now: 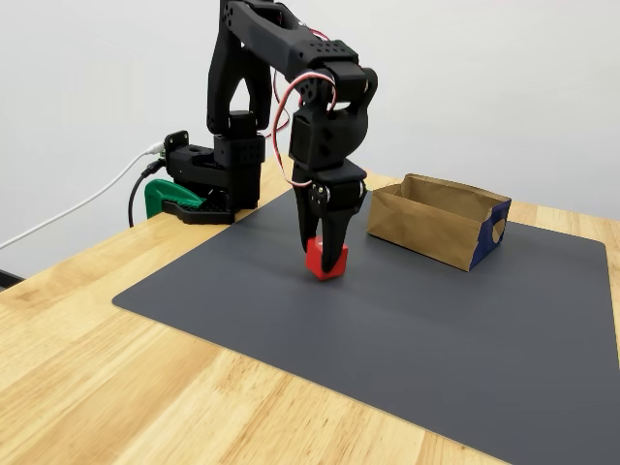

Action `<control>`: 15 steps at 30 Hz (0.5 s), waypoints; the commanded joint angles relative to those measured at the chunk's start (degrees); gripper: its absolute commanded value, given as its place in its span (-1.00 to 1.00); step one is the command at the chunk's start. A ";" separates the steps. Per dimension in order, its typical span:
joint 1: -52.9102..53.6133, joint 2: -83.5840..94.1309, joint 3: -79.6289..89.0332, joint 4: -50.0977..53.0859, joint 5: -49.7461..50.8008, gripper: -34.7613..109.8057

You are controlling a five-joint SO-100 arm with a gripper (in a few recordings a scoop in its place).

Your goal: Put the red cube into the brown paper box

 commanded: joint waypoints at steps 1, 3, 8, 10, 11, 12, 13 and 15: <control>-0.62 9.32 -0.53 -2.29 -2.55 -0.52; -1.05 12.83 -0.44 -4.31 -4.66 -0.52; -4.39 21.27 1.58 -10.55 -9.76 -0.52; -6.59 25.40 4.13 -14.24 -12.13 -0.52; -7.82 27.60 5.71 -15.91 -13.54 -0.52; -9.32 29.79 7.47 -17.84 -15.21 -0.52; -10.99 31.82 9.40 -19.69 -17.23 -0.52; -14.41 35.16 13.01 -23.73 -19.69 -0.52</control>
